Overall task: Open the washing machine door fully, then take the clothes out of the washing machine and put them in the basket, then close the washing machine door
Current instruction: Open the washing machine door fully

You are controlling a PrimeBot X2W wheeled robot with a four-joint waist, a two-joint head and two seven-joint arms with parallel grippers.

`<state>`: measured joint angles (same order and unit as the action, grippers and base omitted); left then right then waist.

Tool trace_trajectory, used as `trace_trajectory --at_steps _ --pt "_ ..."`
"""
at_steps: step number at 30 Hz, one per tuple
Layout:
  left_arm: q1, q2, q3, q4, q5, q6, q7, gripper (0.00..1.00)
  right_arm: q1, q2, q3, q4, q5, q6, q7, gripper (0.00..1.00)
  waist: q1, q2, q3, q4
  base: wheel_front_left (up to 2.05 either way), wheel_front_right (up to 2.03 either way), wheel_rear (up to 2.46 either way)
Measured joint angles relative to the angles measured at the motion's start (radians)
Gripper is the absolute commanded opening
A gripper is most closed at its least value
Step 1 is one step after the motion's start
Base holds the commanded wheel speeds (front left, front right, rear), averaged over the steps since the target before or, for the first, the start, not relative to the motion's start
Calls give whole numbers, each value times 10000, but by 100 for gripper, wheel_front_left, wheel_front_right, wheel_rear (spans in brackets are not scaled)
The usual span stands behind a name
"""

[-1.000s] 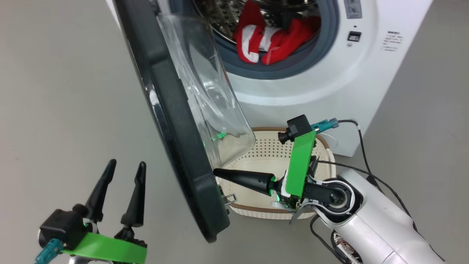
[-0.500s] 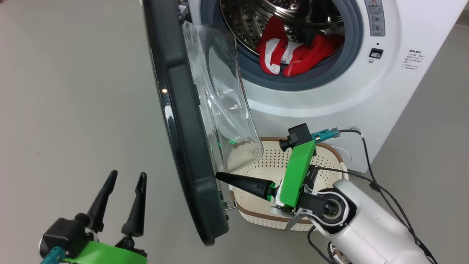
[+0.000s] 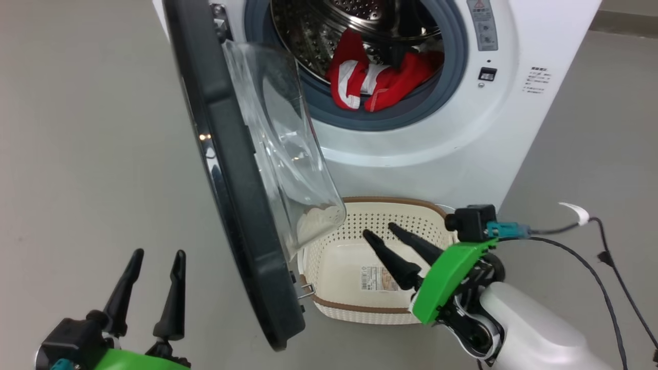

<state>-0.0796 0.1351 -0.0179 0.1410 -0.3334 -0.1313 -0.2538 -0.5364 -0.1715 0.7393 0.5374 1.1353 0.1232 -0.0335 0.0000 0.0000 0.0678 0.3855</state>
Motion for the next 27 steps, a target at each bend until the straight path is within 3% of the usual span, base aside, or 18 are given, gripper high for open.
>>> trace_trajectory --at_steps 6,10,14,17,22,27 --pt "32 -2 226 -117 73 0 0 100 12 21 -347 1342 -2199 2 -1919 100 0 0 -76 -280 0 0 0" --pt "45 -21 362 -178 75 0 0 100 36 261 -1758 1887 -4023 10 -2142 100 0 0 -69 -414 0 0 0" --pt "201 -40 483 -267 90 0 0 100 499 546 -4226 855 -6638 10 -2178 100 0 0 -49 -513 0 0 0" --pt "201 -61 541 -295 102 0 0 100 1495 909 -5392 59 -8155 10 -2194 100 0 0 -29 -566 0 0 0" --pt "200 -69 579 -305 102 0 0 100 2466 1137 -6230 -1141 -9578 12 -2192 100 0 0 6 -642 0 0 0" --pt "198 -73 614 -309 144 0 0 100 2865 1150 -6341 -2359 -9752 12 -2220 100 0 0 16 -680 0 0 0"
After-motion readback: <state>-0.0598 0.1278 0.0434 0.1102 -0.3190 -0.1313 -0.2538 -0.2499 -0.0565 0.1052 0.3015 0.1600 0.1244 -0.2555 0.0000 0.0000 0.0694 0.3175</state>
